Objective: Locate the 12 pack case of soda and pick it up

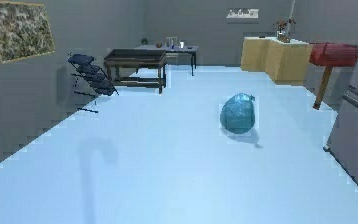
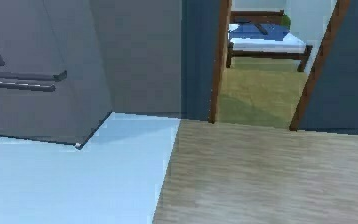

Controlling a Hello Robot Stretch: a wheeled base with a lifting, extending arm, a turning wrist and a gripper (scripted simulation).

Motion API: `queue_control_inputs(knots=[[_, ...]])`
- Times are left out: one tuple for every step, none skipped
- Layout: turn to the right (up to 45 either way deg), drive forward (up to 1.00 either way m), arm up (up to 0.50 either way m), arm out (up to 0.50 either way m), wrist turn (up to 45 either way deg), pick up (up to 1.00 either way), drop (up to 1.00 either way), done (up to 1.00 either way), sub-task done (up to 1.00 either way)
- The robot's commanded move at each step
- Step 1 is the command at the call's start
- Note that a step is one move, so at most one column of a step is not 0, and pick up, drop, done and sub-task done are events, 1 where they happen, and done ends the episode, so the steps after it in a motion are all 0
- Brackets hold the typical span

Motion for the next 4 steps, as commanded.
queue_control_inputs(knots=[[0.0,1.00,0.00,0.00,0.0,0.00,0.00,0.00,0.00],[0.0,1.00,0.00,0.00,0.0,0.00,0.00,0.00,0.00],[-9.0,0.00,0.00,0.00,0.0,0.00,0.00,0.00,0.00],[0.0,0.40,0.00,0.00,0.0,0.00,0.00,0.00,0.00]])
